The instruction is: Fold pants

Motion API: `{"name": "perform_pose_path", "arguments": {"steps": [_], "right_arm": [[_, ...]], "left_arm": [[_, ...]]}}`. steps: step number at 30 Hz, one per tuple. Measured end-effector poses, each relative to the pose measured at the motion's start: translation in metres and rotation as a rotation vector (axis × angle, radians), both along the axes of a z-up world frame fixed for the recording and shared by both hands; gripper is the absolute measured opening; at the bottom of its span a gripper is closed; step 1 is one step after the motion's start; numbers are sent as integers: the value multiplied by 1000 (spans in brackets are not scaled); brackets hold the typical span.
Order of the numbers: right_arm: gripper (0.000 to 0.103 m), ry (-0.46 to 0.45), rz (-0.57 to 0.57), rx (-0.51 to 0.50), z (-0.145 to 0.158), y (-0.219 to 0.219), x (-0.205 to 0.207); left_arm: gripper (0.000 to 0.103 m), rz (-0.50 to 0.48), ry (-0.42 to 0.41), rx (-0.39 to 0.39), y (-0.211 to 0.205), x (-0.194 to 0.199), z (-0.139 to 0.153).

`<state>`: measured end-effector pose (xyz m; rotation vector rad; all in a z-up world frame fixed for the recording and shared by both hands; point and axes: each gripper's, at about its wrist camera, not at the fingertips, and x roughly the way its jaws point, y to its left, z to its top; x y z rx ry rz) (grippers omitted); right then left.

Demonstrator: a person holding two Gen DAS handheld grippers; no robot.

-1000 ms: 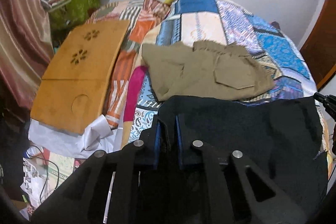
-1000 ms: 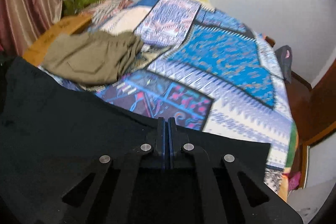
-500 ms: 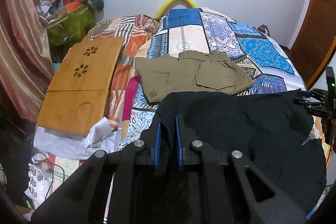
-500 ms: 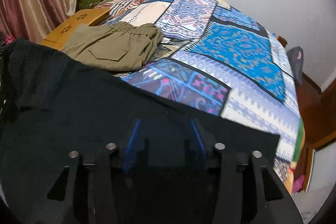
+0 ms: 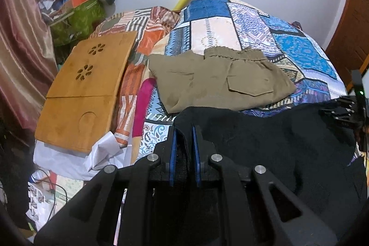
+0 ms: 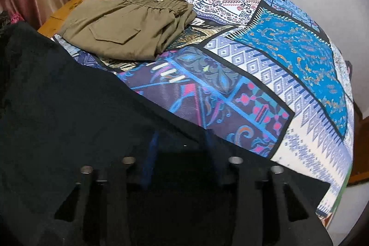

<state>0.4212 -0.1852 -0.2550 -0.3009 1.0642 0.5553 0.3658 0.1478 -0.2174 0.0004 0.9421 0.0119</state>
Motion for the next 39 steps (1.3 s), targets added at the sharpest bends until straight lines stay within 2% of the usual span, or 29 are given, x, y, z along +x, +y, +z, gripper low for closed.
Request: {"name": "perform_pose_path", "arguments": {"steps": [1, 2, 4, 8, 12, 17, 24, 31, 34, 36, 39], "right_arm": [[14, -4, 3, 5, 0, 2, -3], [9, -8, 12, 4, 0, 4, -7], [7, -25, 11, -10, 0, 9, -13], [6, -39, -29, 13, 10, 4, -20], [6, -90, -66, 70, 39, -9, -34], [6, -163, -83, 106, 82, -23, -73], [6, -215, -101, 178, 124, -46, -138], [6, -217, -94, 205, 131, -49, -194], [6, -204, -88, 217, 129, -49, -218], [6, -197, -76, 223, 126, -47, -233], [6, -173, -60, 239, 119, -45, -250]], "left_arm": [[12, 6, 2, -3, 1, 1, -2], [12, 11, 3, -8, 1, 3, -4], [12, 13, 3, -6, 0, 2, -5], [12, -3, -14, 9, -4, -8, 8], [12, -23, -55, 27, -6, -29, 30], [12, -17, -106, 16, -2, -65, 58], [12, 1, -144, 6, 5, -121, 76], [12, 27, -162, 3, 18, -181, 80], [12, 45, -158, 27, 23, -207, 73], [7, 66, -152, 29, 30, -221, 67], [6, 94, -142, -9, 44, -243, 53]]}}
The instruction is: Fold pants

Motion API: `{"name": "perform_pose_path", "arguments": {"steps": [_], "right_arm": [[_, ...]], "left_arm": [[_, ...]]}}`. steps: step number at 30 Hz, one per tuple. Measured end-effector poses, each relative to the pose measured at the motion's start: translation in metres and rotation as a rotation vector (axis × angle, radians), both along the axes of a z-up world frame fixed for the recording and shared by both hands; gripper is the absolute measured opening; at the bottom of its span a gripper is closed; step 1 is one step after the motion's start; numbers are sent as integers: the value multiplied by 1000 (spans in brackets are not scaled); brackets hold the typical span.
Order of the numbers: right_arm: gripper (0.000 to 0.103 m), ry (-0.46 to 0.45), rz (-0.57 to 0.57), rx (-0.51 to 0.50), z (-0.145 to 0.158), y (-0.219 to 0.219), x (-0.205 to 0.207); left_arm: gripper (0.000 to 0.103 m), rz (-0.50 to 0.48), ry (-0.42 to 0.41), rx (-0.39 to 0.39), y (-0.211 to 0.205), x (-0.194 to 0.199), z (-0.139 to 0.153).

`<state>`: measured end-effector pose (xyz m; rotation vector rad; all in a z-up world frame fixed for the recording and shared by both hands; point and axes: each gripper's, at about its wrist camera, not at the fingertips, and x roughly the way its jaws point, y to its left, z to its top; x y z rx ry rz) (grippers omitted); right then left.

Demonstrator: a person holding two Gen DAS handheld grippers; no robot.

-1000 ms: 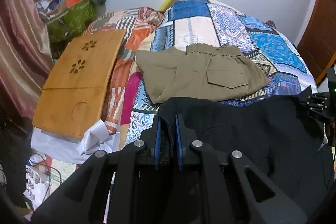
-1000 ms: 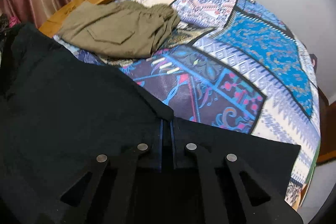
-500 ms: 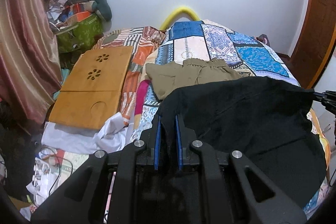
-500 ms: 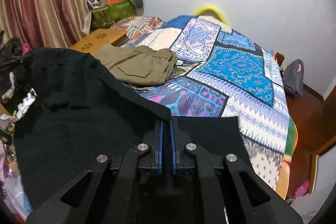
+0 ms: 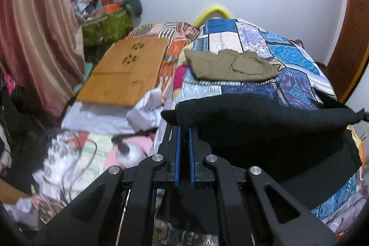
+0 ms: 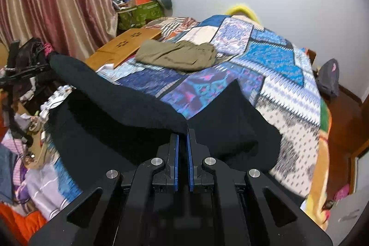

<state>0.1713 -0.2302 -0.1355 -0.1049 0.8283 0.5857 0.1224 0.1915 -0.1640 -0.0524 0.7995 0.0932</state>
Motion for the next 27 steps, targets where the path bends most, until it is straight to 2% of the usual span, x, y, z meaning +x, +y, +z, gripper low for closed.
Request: {"name": "perform_pose_path", "arguments": {"steps": [1, 7, 8, 9, 11, 14, 16, 21, 22, 27], "right_arm": [[6, 8, 6, 4, -2, 0, -4], [6, 64, 30, -1, -26, 7, -29], [6, 73, 29, -2, -30, 8, -33], [6, 83, 27, 1, -33, 8, -35], [6, 98, 18, 4, -39, 9, -43], [6, 108, 9, -1, -45, 10, -50], [9, 118, 3, -8, -47, 11, -52], [13, 131, -16, -27, -44, 7, -56], [16, 133, -21, -34, -43, 5, -56], [17, 129, -91, -52, -32, -21, -57]], "left_arm": [[6, 2, 7, -22, 3, -7, -7], [5, 33, 74, -22, 1, -36, -46], [5, 37, 78, -28, 3, -41, -50], [0, 45, 85, -33, 3, -48, -55], [0, 74, 97, -26, 7, -59, -62], [0, 103, 116, -69, 16, -73, -72], [0, 122, 142, -64, 19, -78, -78], [0, 120, 146, -51, 13, -70, -70], [0, 114, 140, -41, 10, -67, -66], [4, 49, 94, -35, -13, -41, -38]]}}
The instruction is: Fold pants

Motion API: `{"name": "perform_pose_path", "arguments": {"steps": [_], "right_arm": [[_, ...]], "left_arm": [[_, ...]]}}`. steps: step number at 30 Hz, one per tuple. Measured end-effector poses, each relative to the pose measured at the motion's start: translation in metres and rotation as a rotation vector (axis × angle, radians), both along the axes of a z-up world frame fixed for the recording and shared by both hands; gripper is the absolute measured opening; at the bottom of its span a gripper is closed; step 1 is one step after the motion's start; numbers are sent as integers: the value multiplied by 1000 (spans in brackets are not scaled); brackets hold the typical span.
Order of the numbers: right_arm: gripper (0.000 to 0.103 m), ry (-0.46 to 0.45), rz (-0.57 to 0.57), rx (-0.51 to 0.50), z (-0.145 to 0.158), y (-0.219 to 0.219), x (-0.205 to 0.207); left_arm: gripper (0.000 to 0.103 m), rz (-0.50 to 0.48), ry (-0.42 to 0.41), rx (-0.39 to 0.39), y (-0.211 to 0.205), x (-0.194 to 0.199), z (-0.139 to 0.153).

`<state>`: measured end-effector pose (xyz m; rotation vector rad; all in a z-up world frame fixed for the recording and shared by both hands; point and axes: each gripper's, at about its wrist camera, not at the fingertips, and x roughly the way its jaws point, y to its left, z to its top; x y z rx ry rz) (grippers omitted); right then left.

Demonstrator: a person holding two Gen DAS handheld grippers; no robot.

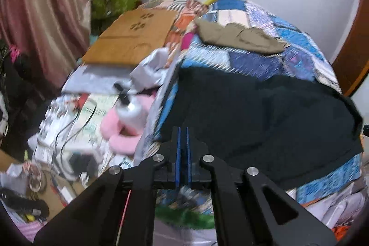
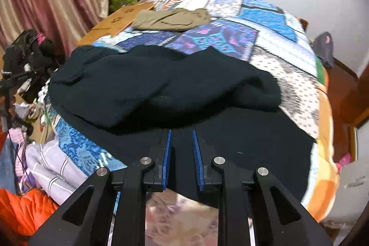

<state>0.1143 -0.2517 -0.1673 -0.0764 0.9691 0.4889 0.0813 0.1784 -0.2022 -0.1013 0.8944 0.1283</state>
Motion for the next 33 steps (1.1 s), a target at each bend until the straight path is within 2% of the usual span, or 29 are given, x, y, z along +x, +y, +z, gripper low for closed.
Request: {"name": "perform_pose_path", "arguments": {"steps": [3, 8, 14, 19, 21, 30, 33], "right_arm": [[19, -19, -54, 6, 10, -15, 7], [42, -67, -103, 12, 27, -21, 32], [50, -81, -82, 7, 28, 1, 82], [51, -18, -44, 1, 9, 25, 132], [51, 18, -31, -15, -4, 35, 153], [51, 215, 15, -106, -65, 61, 226], [51, 270, 39, -83, -79, 63, 234]], "left_arm": [[11, -35, -15, 22, -20, 20, 11], [23, -102, -11, 36, -54, 58, 15], [38, -156, -2, 46, -90, 96, 5], [44, -189, 9, 52, -111, 123, -7], [51, -196, 11, 56, -117, 133, -12], [53, -224, 35, 59, -127, 165, -36], [53, -229, 51, 60, -129, 169, -45]]}}
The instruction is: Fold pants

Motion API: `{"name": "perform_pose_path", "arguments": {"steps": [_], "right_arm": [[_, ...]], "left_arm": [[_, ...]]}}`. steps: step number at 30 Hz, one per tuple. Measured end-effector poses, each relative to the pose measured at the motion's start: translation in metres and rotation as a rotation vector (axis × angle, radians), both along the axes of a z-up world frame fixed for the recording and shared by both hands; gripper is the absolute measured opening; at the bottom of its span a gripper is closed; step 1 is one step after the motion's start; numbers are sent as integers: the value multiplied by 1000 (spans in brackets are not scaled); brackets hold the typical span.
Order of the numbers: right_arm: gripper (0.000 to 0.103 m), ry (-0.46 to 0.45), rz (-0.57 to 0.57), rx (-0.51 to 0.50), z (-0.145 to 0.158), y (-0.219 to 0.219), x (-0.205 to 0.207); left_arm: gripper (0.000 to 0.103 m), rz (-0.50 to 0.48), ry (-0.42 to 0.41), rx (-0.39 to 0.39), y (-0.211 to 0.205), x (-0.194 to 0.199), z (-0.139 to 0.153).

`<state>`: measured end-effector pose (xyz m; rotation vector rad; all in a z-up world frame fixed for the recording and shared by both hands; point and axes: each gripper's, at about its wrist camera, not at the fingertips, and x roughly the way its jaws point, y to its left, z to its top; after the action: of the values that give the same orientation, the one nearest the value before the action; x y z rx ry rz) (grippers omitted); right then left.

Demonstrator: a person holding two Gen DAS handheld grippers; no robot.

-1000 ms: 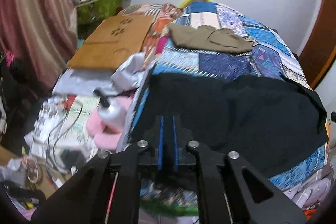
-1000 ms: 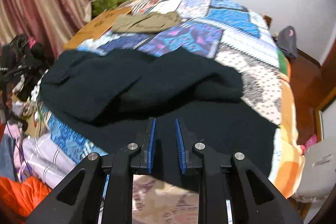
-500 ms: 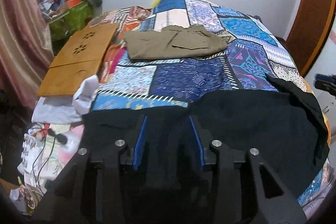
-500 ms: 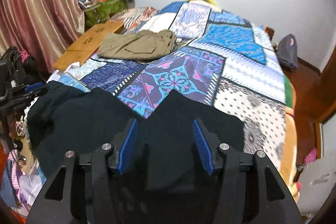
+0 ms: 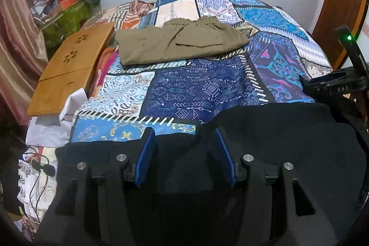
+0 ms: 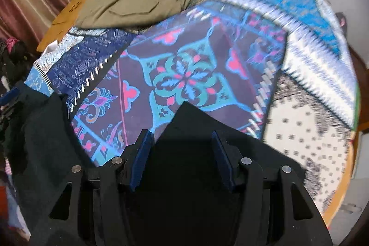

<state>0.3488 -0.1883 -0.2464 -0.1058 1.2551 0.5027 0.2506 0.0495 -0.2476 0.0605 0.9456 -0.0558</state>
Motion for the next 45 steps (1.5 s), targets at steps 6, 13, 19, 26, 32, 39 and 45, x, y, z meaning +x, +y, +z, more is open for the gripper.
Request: {"name": "perform_pose_path", "arguments": {"steps": [6, 13, 19, 26, 32, 39, 45], "right_arm": [[13, -13, 8, 28, 1, -8, -1], [5, -148, -18, 62, 42, -32, -31], [5, -262, -106, 132, 95, -85, -74], [5, -346, -220, 175, 123, -136, -122], [4, -341, -337, 212, 113, -182, -168], [4, -261, -456, 268, 78, -220, -226], [8, -229, -457, 224, 53, -221, -230]], "left_arm": [[53, -13, 4, 8, -6, 0, -5], [53, -36, -38, 17, -16, -14, 18], [53, -55, -79, 18, -31, -30, 43], [53, -114, -92, 7, -64, -44, 59], [53, -205, -85, 10, -109, -51, 61], [53, -315, -49, 8, -164, -55, 53], [54, -372, -19, 15, -204, -56, 44]]}}
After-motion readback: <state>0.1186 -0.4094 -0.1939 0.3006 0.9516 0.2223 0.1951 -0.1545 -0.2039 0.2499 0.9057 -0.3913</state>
